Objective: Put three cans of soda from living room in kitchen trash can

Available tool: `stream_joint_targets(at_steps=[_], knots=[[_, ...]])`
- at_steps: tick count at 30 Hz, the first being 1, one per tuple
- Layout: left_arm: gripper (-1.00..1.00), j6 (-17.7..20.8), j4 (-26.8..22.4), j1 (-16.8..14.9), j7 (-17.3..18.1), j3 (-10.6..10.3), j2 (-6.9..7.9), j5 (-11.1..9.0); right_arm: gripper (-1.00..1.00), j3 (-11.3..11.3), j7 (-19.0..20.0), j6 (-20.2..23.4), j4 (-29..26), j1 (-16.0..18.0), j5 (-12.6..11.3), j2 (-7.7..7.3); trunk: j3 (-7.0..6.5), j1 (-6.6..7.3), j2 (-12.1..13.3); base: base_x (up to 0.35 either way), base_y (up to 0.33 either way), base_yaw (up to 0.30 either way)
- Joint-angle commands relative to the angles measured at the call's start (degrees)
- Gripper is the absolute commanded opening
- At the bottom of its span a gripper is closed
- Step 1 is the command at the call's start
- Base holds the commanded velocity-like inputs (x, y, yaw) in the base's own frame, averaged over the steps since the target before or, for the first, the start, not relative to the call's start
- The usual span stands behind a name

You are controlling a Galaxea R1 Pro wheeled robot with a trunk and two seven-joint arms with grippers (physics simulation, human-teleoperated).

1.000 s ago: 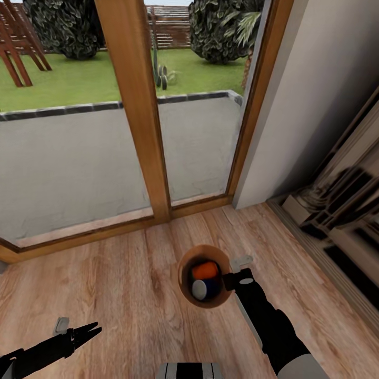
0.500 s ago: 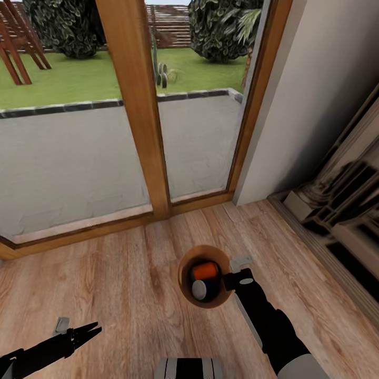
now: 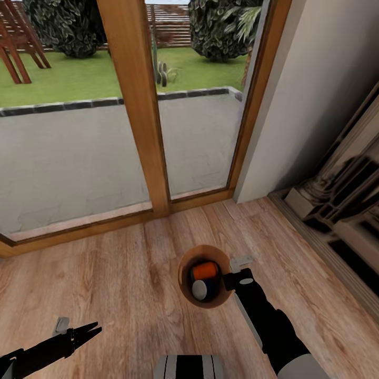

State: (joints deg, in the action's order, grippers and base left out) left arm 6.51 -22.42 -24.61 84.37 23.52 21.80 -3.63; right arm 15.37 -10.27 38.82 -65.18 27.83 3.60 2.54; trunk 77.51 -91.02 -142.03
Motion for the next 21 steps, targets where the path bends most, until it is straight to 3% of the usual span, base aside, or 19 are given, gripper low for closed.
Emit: stream_joint_targets(at_steps=[1, 11, 21], knots=[[1.0, 0.0, 0.0, 0.0, 0.02, 0.01, 0.0, 0.01, -1.0, 0.01, 0.17, -0.06, -0.02, 0.02, -0.17, 0.01, 0.0, 0.01, 0.0, 0.0, 0.0, 0.0], [1.0, 0.0, 0.0, 0.0, 0.02, -0.02, -0.01, -0.03, -1.0, 0.01, 0.17, -0.06, -0.04, 0.0, -0.17, 0.01, 1.86, -0.81, -1.29, 0.0, 0.0, 0.0], [1.0, 0.0, -0.01, 0.0, 0.04, 0.02, 0.0, 0.01, -1.0, 0.01, 0.17, -0.06, -0.04, 0.03, -0.17, 0.01, 2.31, -0.86, -1.31, 0.0, 0.0, 0.0]])
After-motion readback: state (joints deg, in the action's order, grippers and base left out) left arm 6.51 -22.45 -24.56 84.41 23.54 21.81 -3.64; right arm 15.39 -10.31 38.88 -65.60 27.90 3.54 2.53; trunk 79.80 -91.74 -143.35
